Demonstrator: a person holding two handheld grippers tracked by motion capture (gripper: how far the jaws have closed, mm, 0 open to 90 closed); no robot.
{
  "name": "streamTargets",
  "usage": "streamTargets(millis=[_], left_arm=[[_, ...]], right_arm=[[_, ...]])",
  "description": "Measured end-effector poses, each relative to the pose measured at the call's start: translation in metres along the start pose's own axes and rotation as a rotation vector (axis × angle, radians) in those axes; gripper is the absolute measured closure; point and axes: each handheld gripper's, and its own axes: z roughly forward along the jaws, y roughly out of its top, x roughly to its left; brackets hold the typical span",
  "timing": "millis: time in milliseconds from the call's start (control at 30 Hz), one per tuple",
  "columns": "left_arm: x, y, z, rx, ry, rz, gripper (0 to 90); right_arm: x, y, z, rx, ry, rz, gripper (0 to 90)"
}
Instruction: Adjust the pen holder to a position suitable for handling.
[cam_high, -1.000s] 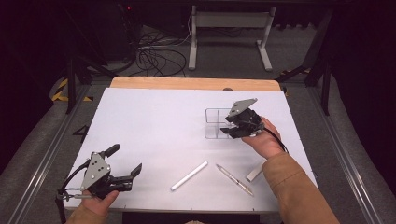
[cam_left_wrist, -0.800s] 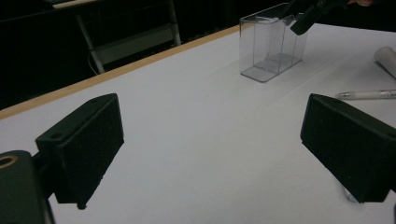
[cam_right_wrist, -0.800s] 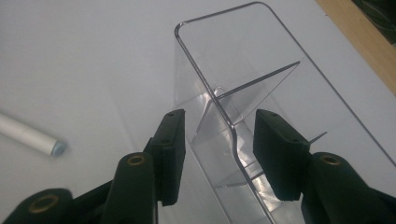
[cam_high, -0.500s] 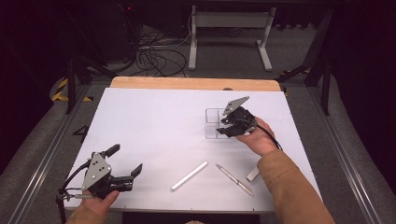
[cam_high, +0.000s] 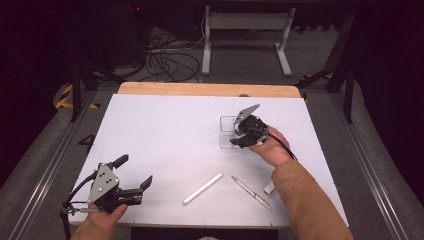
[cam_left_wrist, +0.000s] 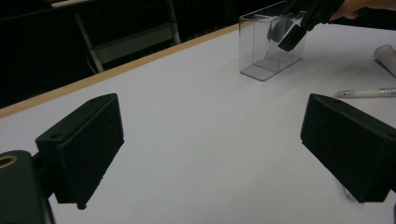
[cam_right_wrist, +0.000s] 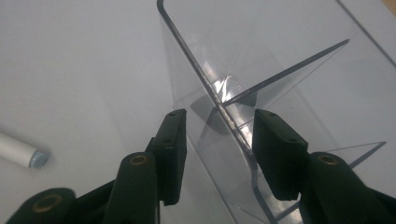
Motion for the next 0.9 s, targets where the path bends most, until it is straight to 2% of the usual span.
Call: streamTargets(millis=[333, 467, 700, 733, 900], left_arm=[[0.0001, 0.0000, 0.0003, -0.001, 0.002, 0.003, 6.7], [-0.0002, -0.0002, 0.0005, 0.001, 0.001, 0.002, 6.8], [-0.0005, 0.0000, 0.0008, 0.001, 0.001, 0.004, 6.8], [-0.0003, -0.0002, 0.0009, 0.003, -0.001, 0.003, 6.8], [0.0001, -0.0004, 0.0009, 0.004, -0.003, 0.000, 6.7]], right_arm=[[0.0010, 0.0015, 0.0007, 0.023, -0.009, -0.005, 57.6], [0.0029, 0.0017, -0.0004, 0.039, -0.012, -0.014, 63.6], [0.0016, 0.0011, -0.0019, 0.046, 0.005, -0.038, 68.3], [0.0016, 0.0012, -0.0033, 0.043, 0.013, -0.053, 72.7], [0.0030, 0.0040, -0.0068, 0.058, 0.016, -0.075, 77.4]])
